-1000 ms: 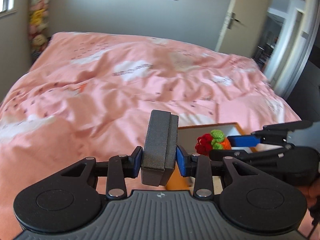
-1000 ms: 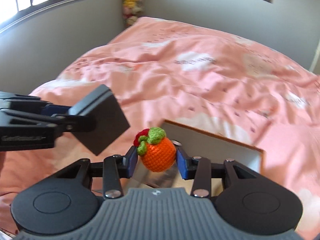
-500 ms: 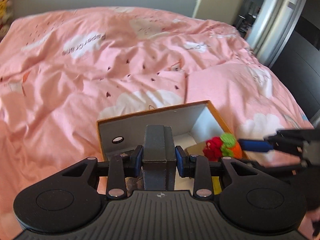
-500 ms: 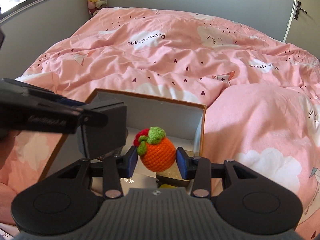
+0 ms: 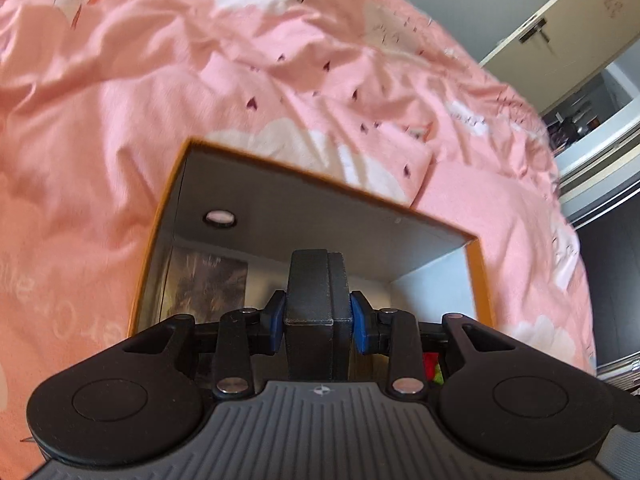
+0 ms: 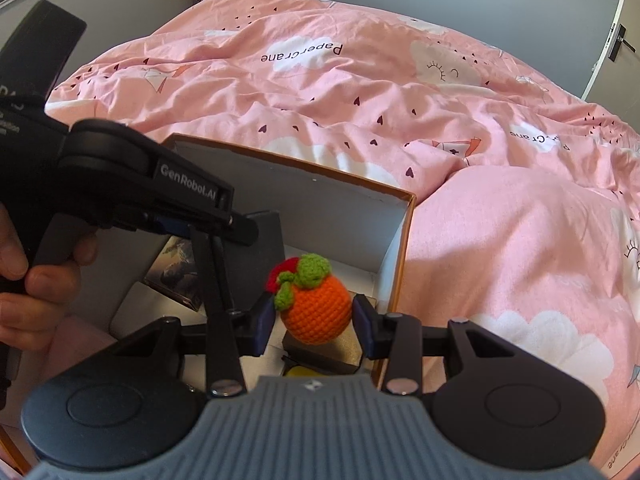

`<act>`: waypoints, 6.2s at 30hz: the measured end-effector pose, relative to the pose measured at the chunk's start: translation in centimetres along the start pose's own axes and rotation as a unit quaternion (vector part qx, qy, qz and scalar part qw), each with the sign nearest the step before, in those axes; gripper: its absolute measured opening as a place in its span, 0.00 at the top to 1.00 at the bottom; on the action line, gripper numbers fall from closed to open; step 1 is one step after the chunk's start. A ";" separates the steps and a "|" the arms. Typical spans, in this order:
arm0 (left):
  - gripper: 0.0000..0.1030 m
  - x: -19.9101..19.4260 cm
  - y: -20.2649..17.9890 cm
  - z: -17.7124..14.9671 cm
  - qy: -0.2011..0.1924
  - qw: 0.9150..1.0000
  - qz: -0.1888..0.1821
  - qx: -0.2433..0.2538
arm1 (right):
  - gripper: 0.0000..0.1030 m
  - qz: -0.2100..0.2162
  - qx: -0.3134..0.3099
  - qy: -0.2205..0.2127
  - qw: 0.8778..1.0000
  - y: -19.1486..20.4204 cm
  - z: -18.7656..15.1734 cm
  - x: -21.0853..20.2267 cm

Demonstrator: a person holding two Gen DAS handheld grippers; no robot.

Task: Organize objects

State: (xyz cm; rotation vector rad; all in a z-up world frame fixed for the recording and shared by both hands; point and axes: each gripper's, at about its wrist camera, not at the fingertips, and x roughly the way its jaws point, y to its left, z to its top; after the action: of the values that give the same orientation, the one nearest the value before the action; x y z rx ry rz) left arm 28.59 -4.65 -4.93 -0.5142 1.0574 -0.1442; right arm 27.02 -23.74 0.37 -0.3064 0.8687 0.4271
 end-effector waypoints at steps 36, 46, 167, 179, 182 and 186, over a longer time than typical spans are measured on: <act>0.76 1.5 -5.2 -4.5 0.144 0.827 0.080 0.537 | 0.57 -0.009 -0.018 0.012 1.000 -0.3 0.2 0.2; 0.78 3.0 -5.5 -4.0 0.163 0.845 0.036 0.508 | 0.57 -0.007 -0.043 0.018 0.999 -0.3 0.5 0.1; 0.08 -16.5 4.2 -20.2 -0.173 0.940 0.190 0.226 | 0.01 -0.097 0.177 -0.187 0.962 13.7 -16.3 -12.2; 0.08 -16.3 4.2 -20.2 -0.169 0.940 0.193 0.226 | 0.01 -0.096 0.177 -0.186 0.962 13.8 -16.3 -12.2; 0.08 -16.3 4.2 -20.2 -0.169 0.940 0.193 0.226 | 0.01 -0.096 0.177 -0.185 0.962 13.8 -16.4 -12.2; 0.08 -16.3 4.3 -20.3 -0.167 0.940 0.195 0.225 | 0.01 -0.095 0.179 -0.182 0.962 13.8 -16.4 -12.1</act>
State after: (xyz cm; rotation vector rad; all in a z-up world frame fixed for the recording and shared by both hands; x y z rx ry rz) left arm 2.59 -1.90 -1.86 0.0907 0.7407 0.0535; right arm 2.53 -21.54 -1.35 0.0264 0.5344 0.1342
